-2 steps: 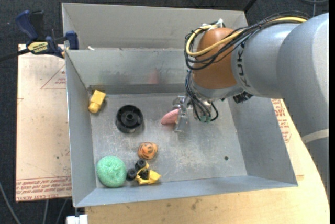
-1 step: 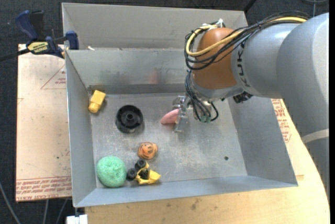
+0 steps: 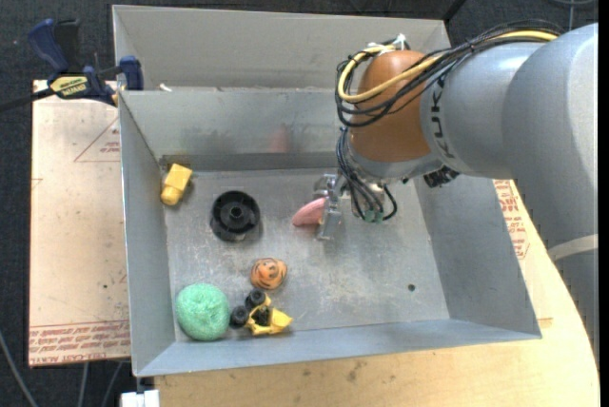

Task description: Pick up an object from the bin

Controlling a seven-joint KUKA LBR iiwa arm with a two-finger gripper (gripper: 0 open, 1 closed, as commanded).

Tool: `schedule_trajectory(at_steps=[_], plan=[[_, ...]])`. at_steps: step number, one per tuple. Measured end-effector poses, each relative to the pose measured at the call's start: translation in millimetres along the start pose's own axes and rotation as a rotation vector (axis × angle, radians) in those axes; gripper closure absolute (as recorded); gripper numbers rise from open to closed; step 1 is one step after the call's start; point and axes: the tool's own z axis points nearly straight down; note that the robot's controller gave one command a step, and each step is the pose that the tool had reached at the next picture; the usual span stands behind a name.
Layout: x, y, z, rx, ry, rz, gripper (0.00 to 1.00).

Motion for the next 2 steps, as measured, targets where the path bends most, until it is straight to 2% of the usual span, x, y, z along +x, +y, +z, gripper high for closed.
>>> schedule_trajectory(at_steps=[2], plan=[[0.0,0.0,0.0,0.0,0.0,0.0,1.0]])
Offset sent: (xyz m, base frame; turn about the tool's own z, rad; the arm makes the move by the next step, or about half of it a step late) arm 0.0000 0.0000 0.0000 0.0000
